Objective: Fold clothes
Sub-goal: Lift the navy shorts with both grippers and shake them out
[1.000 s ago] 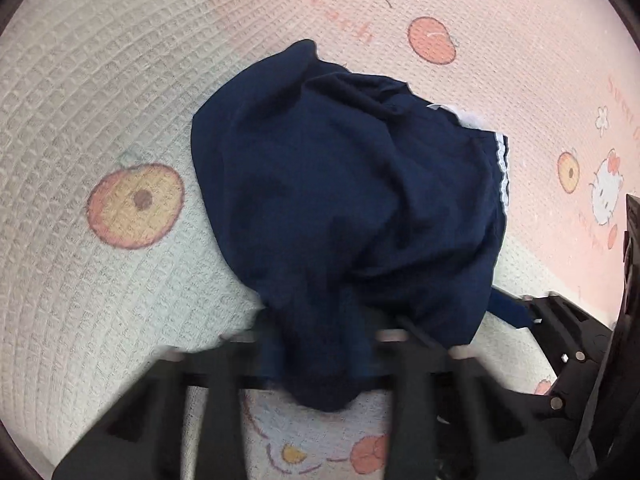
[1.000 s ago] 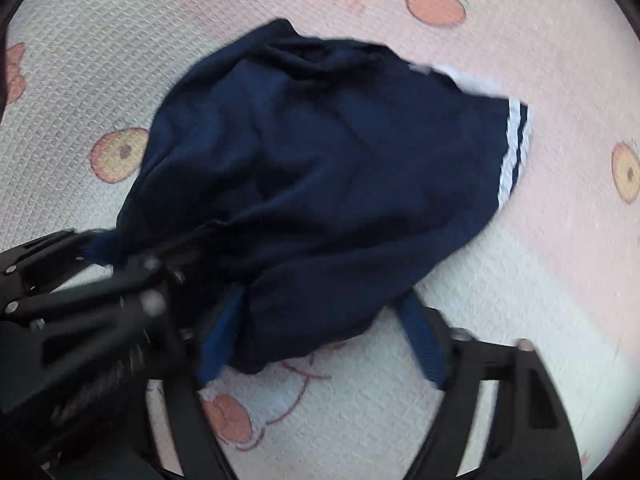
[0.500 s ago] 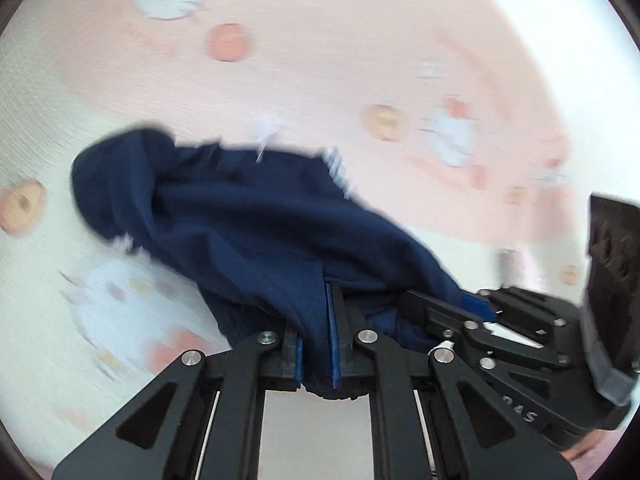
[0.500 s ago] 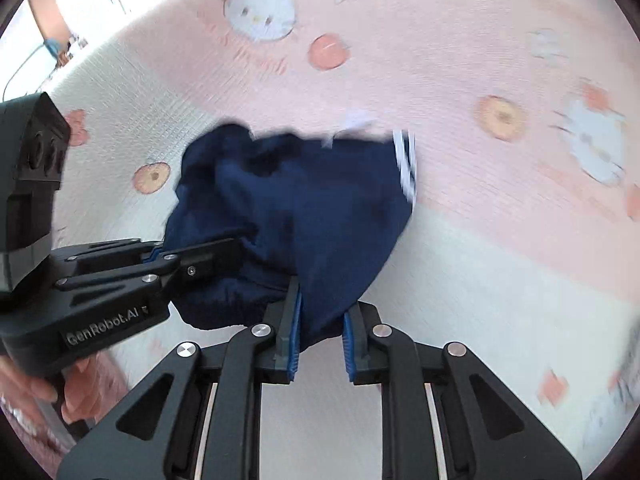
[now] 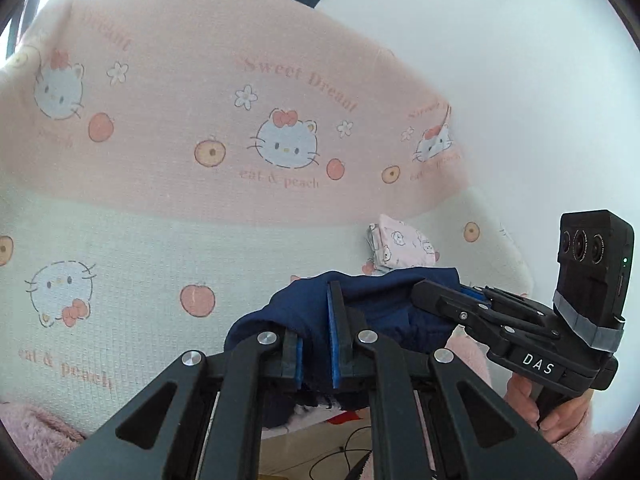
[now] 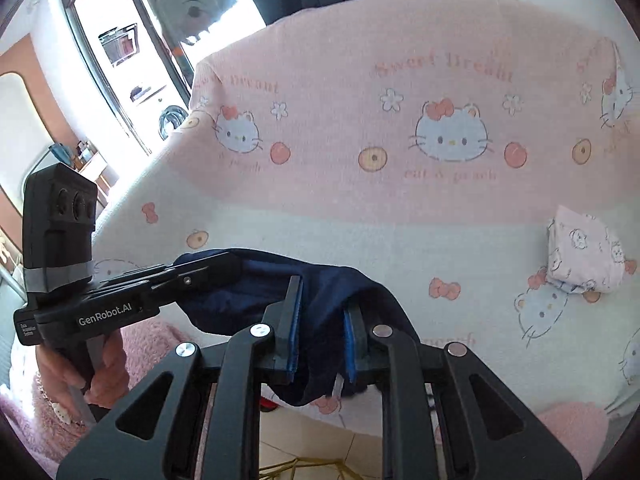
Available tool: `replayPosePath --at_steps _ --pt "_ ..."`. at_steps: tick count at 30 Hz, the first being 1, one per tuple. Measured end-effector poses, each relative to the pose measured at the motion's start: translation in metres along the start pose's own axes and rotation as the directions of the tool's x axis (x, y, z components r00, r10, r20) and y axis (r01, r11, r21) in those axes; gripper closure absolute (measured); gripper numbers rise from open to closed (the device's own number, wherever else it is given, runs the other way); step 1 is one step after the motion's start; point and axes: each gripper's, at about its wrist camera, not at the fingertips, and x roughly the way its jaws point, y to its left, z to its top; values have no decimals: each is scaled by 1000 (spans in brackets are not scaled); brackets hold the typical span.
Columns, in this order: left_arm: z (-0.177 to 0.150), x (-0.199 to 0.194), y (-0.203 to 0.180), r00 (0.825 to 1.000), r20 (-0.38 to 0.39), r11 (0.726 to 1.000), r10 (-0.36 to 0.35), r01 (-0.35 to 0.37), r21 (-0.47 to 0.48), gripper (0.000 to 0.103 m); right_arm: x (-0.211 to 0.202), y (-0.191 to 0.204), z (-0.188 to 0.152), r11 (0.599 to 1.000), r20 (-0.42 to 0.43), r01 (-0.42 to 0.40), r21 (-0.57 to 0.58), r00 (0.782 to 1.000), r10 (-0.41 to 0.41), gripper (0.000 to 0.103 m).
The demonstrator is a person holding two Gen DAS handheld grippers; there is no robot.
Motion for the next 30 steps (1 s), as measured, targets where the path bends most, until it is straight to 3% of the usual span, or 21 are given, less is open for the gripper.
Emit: replayPosePath --at_steps 2,4,6,9,11,14,15,20,24,27,30 --pt "-4 -5 -8 1000 -4 1000 29 -28 4 93 16 -8 -2 999 -6 39 6 999 -39 84" --pt "-13 19 14 989 -56 990 135 -137 -25 93 44 -25 -8 994 -39 102 26 994 -101 84" --pt "-22 45 39 966 -127 971 225 -233 -51 93 73 -46 -17 984 -93 168 53 982 -162 82" --pt "-40 77 77 935 -264 950 239 -282 -138 92 101 -80 -40 971 -203 212 109 961 -187 82" --pt "-48 77 86 940 -239 942 244 -288 -173 90 110 -86 -52 977 -243 168 128 961 -133 80" --pt "-55 66 100 944 -206 932 256 -297 -206 56 118 -71 -69 990 -302 81 114 952 -43 62" --pt "-58 61 106 943 -199 927 267 -308 -215 48 123 -66 -73 992 -322 52 116 947 -12 62" --pt "-58 54 120 916 -158 900 368 -394 -185 48 156 -40 -82 997 -362 41 66 932 -14 61" --pt "-65 78 116 917 -218 926 334 -362 -105 48 186 -37 -78 994 -398 108 4 912 -97 61" --pt "-64 103 116 896 -240 915 374 -399 -61 48 204 -38 -77 986 -424 161 -38 891 -162 53" --pt "-52 122 121 880 -247 904 404 -426 -41 48 214 -43 -84 988 -458 156 -7 878 -142 52"
